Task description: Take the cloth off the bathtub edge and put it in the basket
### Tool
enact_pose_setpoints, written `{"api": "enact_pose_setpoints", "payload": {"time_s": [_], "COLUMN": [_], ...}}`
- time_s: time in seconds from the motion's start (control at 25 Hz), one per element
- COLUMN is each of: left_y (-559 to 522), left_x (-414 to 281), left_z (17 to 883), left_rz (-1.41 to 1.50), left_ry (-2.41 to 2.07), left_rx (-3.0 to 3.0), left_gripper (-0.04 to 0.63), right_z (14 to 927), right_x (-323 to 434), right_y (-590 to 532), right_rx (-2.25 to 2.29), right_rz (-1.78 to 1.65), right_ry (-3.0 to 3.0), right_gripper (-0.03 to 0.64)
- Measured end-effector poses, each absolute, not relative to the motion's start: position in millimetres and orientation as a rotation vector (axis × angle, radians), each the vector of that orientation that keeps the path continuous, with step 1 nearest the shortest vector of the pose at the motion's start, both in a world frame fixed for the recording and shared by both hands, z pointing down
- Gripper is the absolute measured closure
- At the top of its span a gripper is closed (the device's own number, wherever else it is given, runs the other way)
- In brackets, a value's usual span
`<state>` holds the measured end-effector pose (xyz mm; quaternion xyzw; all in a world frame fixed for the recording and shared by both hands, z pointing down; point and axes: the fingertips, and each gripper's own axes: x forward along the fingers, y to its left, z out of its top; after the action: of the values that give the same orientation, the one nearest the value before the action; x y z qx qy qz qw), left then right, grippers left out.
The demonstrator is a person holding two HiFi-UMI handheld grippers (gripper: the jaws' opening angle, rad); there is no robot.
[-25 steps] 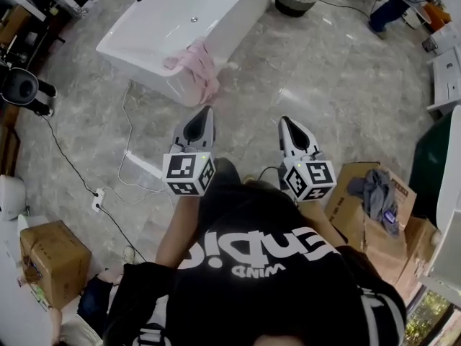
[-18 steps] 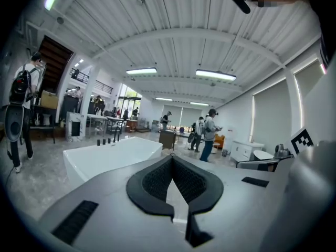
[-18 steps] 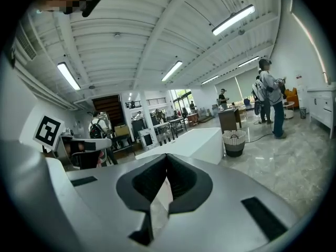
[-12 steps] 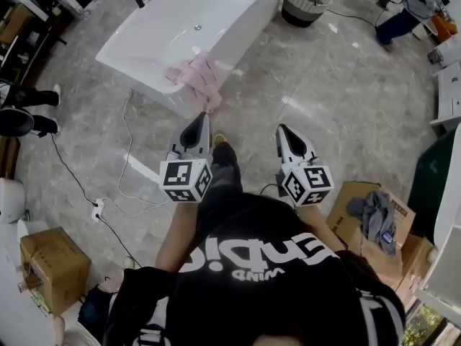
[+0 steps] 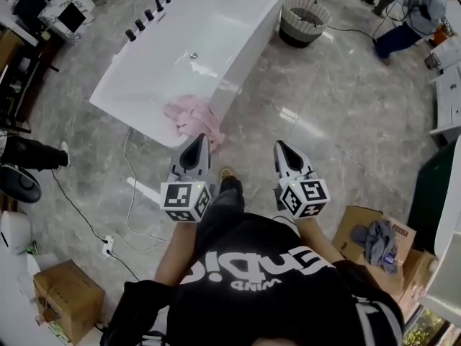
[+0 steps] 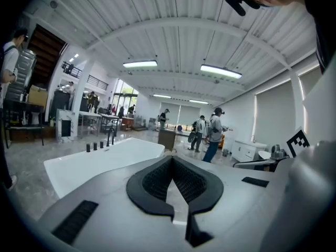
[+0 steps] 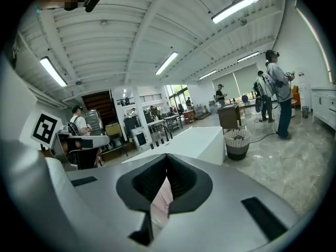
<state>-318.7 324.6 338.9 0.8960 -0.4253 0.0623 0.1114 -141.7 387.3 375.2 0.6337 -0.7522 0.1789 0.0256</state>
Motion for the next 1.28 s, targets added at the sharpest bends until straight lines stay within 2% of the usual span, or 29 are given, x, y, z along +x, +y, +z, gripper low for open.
{"api": "enact_pose_setpoints", "payload": {"time_s": [0.44,1.28], "left_y": [193,130], "left_x": [-330,-331], "left_z": [324,376], "left_rz": [0.168,0.226], "left_ry": [-1.218,-1.309], "left_rx": [2.672,2.534], "left_gripper": [0.583,0.583], "right_z": [356,396], "right_x": [-154,-162], "right_y": [261,167], "right_rx": [1.970,1.750], "right_rz": [0.506,0.549], "right_ry": [-2.304,-2.389], "right_gripper": [0.603,0.603]}}
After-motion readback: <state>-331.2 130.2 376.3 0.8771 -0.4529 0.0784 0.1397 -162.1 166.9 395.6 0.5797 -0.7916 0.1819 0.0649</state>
